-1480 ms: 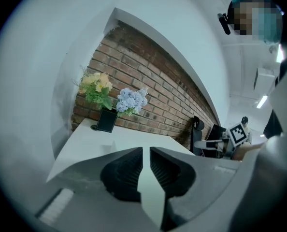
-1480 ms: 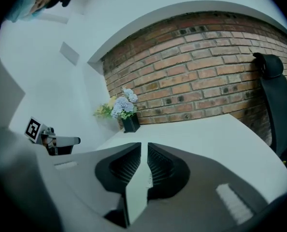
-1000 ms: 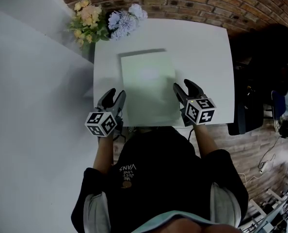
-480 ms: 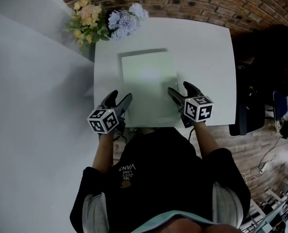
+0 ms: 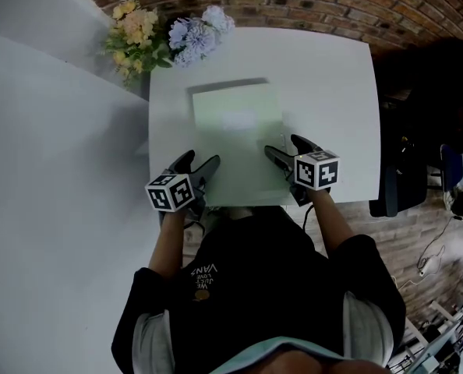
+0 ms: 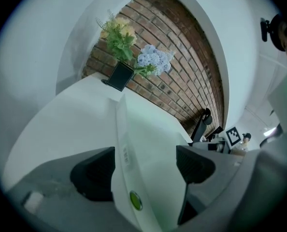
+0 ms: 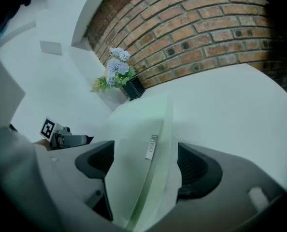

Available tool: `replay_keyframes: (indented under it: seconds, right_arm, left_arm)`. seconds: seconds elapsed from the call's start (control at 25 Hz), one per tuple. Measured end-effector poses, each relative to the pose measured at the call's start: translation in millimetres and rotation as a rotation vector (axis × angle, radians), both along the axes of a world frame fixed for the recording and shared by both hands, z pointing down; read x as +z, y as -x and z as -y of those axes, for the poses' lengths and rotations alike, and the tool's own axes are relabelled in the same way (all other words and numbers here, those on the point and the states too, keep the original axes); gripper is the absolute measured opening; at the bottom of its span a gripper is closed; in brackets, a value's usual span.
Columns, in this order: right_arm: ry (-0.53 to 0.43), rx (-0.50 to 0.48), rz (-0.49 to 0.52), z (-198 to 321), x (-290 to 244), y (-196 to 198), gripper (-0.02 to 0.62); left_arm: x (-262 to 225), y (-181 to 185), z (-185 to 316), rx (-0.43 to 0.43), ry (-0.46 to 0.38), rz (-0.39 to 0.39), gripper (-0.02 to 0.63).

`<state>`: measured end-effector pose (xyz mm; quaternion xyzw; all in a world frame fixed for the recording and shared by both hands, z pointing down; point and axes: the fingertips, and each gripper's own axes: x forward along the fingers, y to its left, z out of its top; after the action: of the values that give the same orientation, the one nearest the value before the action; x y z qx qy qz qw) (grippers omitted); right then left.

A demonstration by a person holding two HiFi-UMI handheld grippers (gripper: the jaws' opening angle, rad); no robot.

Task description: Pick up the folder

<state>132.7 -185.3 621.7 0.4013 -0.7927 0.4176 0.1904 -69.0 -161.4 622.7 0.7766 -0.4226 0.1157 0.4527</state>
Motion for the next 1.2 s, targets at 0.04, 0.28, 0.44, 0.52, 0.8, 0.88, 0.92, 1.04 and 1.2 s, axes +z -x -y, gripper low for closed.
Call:
replay_keyframes:
  seconds: [0.04,0.28,0.44,0.52,0.8,0.88,0.92,1.04,1.2]
  right_arm:
    - [0.010,-0.003,0.009,-0.7,2.0,0.8,0.401]
    - [0.066,-0.041,0.048,-5.4,11.4,11.0,0.408]
    - [0.101,-0.054,0.052,-7.0,19.2,16.6,0.416]
    - [0.122,-0.053,0.061,-7.8,22.5,17.3,0.423]
    - [0.184,-0.044,0.121,-9.4,27.6,18.7,0.430]
    - [0.185,-0.046,0.121,-9.4,27.7,19.2,0.430]
    - [0.184,-0.046,0.120,-9.3,27.8,19.5,0.430]
    - [0.181,-0.042,0.117,-9.3,28.2,19.3,0.430]
    - [0.178,-0.041,0.113,-9.5,28.0,19.4,0.428]
  left_arm:
    - [1.8,-1.2,-0.5,0.003,0.007,0.000,0.394]
    - [12.2,-5.9,0.5,0.011,0.037,0.006,0.394]
    - [19.0,-9.4,2.9,0.020,0.057,0.011,0.394]
    - [21.8,-11.6,2.9,0.021,0.071,0.003,0.394]
    - [27.0,-16.3,2.5,0.011,0.126,-0.063,0.394]
    - [28.2,-16.9,2.6,0.003,0.142,-0.086,0.394]
    - [28.3,-17.1,3.0,0.002,0.142,-0.088,0.394]
    - [28.9,-18.9,3.8,0.005,0.135,-0.087,0.394]
    - [29.0,-20.8,3.8,0.005,0.133,-0.084,0.394]
